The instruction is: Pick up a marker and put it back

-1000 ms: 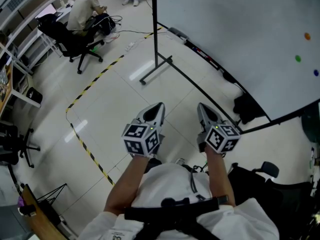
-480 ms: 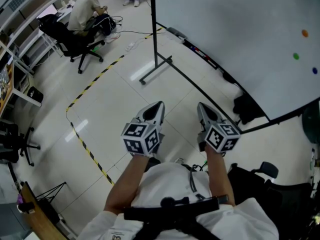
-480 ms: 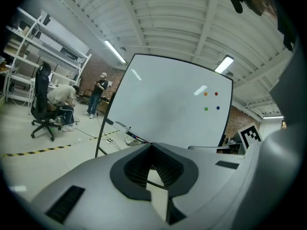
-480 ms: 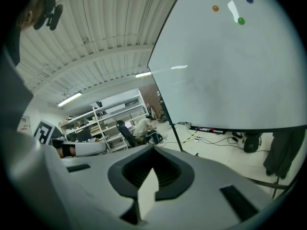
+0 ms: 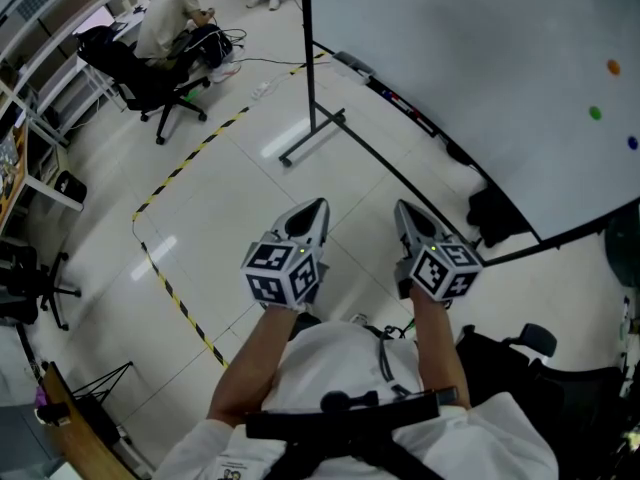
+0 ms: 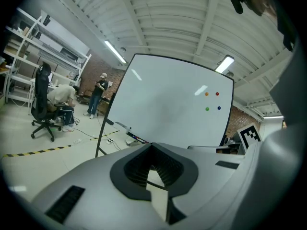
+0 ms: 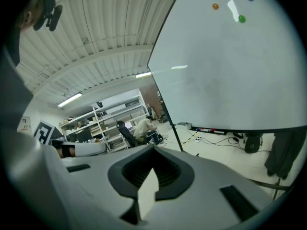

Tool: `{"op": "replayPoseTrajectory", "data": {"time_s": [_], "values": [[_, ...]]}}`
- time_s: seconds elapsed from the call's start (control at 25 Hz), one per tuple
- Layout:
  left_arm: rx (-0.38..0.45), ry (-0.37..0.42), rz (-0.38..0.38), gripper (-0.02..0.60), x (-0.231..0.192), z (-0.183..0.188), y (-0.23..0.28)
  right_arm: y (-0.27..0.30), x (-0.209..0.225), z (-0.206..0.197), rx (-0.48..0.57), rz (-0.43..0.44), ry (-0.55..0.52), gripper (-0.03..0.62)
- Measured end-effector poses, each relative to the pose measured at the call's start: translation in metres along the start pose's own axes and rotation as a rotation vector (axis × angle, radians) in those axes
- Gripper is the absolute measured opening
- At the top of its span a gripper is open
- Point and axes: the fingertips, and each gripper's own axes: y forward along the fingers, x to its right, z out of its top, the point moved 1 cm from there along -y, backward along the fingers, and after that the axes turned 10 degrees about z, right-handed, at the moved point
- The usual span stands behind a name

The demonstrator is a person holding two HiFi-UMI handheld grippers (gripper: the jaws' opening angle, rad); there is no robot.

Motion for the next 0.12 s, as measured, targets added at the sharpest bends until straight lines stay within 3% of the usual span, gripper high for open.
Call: {"op": "replayPoseTrajectory", "data": {"time_s": [0.12], "values": [[0.0,-0.004,-0.001,-0.005,0.0026,-0.0005,0.0032,-0.0005,0.0035,0.0016,0.002,0.002,-0.001,0.002]]}}
